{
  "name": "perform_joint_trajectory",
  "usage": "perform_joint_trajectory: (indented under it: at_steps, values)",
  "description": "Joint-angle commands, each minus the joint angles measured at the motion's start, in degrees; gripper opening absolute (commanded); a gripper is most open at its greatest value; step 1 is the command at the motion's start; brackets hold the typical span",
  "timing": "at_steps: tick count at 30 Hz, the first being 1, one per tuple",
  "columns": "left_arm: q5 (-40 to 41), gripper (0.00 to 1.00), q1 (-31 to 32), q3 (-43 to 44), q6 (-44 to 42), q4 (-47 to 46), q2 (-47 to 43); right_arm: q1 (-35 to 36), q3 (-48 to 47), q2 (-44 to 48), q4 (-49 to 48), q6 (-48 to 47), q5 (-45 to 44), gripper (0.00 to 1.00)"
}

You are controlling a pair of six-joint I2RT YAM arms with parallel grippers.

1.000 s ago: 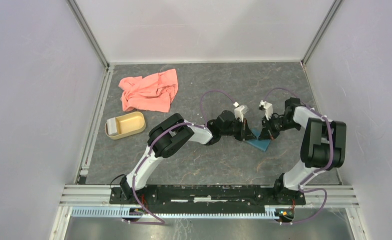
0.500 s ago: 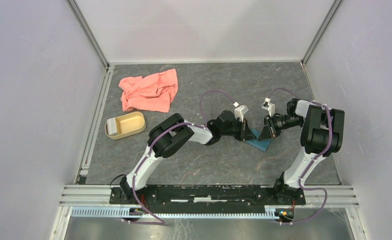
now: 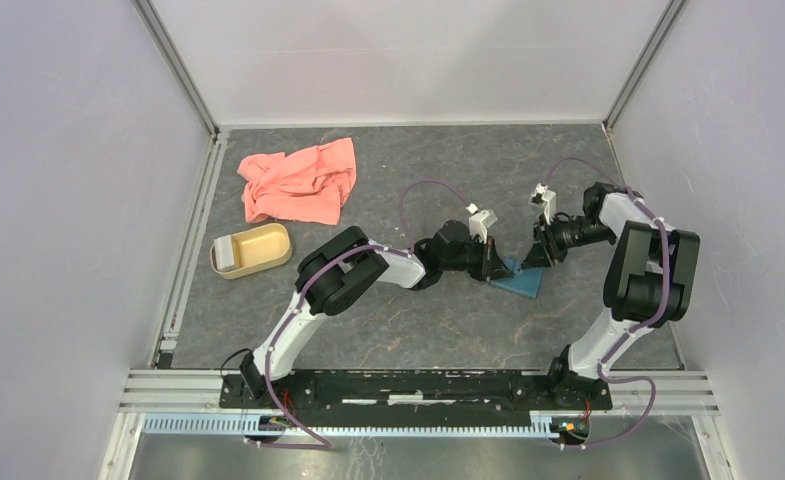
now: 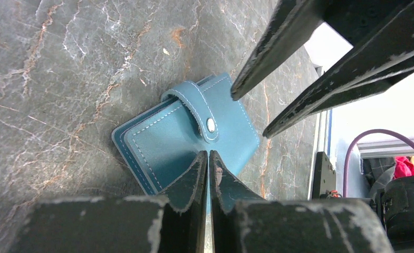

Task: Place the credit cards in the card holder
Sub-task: Close the card holder at the center of the board.

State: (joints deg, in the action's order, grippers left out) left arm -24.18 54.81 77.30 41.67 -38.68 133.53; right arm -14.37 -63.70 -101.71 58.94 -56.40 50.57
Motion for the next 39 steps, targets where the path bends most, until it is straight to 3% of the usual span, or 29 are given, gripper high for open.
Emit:
perform_joint_trajectory:
  at_steps: [1, 5, 11, 15, 21, 25, 30, 39]
  values:
    - [-0.1, 0.11, -0.1, 0.3, 1.3, 1.3, 1.8, 0.0, 0.8, 5.3, -3.4, 0.1, 0.2, 0.33]
    - [-0.2, 0.11, -0.1, 0.2, 1.4, 1.3, 1.9, 2.9, 7.4, 10.3, -15.4, 5.6, -6.3, 0.15]
    - [-0.2, 0.11, -0.3, 0.3, 1.4, 1.3, 1.9, 6.9, 9.8, 11.6, -20.8, 8.0, -10.4, 0.13]
    - [-0.2, 0.11, -0.2, 0.2, 1.4, 1.2, 1.9, 7.8, 9.9, 12.3, -21.1, 7.6, -12.0, 0.18]
    - [-0.4, 0.11, -0.2, 0.2, 1.5, 1.0, 1.9, 8.2, 13.0, 19.3, -20.8, 0.7, -12.3, 0.45]
    - [-0.6, 0.11, -0.3, 0.1, 1.7, 0.8, 2.1, 8.8, 16.6, 25.1, -19.8, -9.9, -10.7, 0.60]
    - [-0.5, 0.11, -0.2, 0.2, 1.6, 0.9, 2.1, 9.4, 20.4, 26.8, -19.2, -21.8, -10.2, 0.60]
    - [-0.6, 0.11, -0.2, 0.2, 1.7, 0.8, 2.2, 9.6, 23.0, 25.9, -23.6, -25.1, -11.5, 0.55]
